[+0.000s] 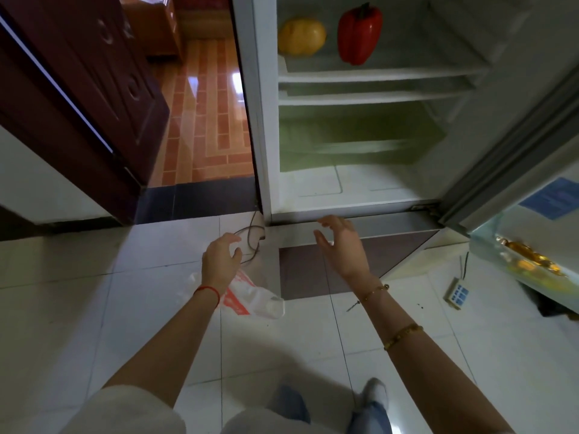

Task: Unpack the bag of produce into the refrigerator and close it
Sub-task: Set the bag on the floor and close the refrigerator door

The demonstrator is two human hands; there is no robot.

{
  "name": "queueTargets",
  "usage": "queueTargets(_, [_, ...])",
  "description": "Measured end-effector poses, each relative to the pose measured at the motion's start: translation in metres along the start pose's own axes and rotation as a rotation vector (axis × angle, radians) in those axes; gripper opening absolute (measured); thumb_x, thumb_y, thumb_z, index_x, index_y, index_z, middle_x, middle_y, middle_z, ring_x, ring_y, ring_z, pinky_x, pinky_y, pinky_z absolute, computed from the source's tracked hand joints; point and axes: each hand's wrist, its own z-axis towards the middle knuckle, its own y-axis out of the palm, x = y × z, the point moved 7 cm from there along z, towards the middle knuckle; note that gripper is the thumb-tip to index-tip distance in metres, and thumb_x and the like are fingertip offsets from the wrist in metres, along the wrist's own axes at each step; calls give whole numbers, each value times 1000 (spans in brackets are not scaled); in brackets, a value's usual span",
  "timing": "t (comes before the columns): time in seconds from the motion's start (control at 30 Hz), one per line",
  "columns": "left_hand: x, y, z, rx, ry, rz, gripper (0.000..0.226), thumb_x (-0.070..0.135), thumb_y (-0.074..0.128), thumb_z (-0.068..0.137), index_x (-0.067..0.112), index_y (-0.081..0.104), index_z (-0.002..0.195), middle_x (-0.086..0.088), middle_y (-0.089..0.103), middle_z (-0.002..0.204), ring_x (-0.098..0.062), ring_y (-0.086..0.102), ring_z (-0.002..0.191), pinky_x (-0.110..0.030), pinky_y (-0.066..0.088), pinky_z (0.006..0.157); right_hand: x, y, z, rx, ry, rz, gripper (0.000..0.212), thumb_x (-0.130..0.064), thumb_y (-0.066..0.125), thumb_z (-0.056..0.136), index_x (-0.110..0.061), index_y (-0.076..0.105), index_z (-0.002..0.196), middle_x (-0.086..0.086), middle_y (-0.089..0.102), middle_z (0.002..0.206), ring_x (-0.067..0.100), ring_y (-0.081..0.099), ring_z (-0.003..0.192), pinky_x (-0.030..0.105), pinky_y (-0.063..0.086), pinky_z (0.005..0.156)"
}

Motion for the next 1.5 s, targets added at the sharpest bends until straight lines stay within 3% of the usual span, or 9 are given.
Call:
queueTargets(0.1, [31,-12,-9,40,120,21,27,10,60,94,10,63,121,-11,66,121,-29,59,114,-39,47,102,-8,-17,-1,23,-12,4,29,-23,61,93,-11,60,119,8,63,118,26,54,115,38,49,95])
queueTargets(0.33, [120,-36,-38,147,466,125,20,9,66,87,10,66,107,-11,70,100,-30,63,95,-41,53,80,-21,-70,-15,115,-48,-46,35,-23,60,94,-10,57,126,8,62,121,26,52,116,36,44,100])
queueTargets(0.67, [227,-26,-90,178,793,196,34,15,65,89,11,61,123,-7,67,118,-27,59,110,-41,46,96,-8,-162,-67,311,-21,-122,39,-28,58,95,-14,55,131,5,59,128,23,50,122,35,41,104])
queueTargets(1.1, [338,50,-188,101,1010,209,38,25,62,91,14,60,127,-2,64,125,-22,53,120,-40,40,101,70,-278,-177,532,103,-207,37,-27,62,92,-15,57,127,3,62,120,23,53,112,36,46,96])
queueTargets(1.33, [411,116,-268,47,1055,187,40,30,60,92,14,60,128,-2,63,129,-23,53,123,-44,38,105,136,-363,-250,600,153,-228,39,-31,60,94,-18,55,131,1,61,124,22,50,119,36,44,101])
queueTargets(1.5, [459,166,-322,29,1078,169,51,45,41,92,13,61,126,-4,65,124,-25,54,120,-42,38,103,183,-424,-298,643,182,-248,39,-33,58,95,-17,54,131,1,61,123,20,50,118,34,42,102])
